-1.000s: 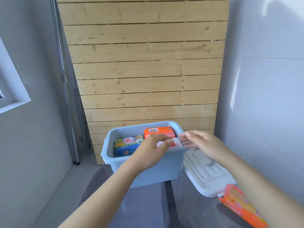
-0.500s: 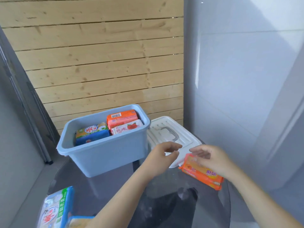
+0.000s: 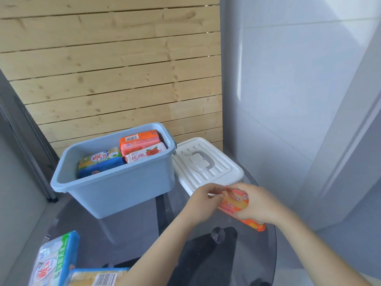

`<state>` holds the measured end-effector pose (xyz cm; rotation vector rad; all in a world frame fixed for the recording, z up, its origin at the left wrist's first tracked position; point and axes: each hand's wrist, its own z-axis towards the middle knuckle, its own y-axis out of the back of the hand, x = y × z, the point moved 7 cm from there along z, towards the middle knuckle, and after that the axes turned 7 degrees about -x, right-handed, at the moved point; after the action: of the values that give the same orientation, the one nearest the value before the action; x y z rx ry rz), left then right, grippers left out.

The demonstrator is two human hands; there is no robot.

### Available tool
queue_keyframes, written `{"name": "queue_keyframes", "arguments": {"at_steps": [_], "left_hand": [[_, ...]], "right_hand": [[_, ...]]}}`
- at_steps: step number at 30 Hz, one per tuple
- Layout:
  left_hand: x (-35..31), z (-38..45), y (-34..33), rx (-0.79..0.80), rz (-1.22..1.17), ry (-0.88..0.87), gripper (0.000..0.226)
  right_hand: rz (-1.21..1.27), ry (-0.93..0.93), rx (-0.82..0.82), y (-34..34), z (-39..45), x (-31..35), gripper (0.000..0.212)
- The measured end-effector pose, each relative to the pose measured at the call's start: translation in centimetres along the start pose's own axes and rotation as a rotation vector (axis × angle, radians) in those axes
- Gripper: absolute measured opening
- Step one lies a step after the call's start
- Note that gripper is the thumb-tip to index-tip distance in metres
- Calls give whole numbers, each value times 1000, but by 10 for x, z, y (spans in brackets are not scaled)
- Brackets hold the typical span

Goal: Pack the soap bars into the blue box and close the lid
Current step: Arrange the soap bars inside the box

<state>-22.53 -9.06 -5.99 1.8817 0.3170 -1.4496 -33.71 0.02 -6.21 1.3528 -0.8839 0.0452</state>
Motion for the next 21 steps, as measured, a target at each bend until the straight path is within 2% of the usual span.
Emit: {"name": "queue_keyframes", "arguments": {"at_steps": [4, 11, 16, 21], "left_hand": [[-1, -12, 28, -131, -97, 16, 14], [-11, -50, 100, -235, -251, 99, 40], [-20, -71, 171, -428, -381, 46, 36], [-16, -80, 234, -644, -459, -11, 32]], "right_hand": [[149, 57, 2, 9, -9, 23, 76], [218, 293, 12, 6, -19, 110, 76], [275, 475, -21, 0, -7, 180, 70], [228, 590, -3, -4, 23, 237, 77]]}}
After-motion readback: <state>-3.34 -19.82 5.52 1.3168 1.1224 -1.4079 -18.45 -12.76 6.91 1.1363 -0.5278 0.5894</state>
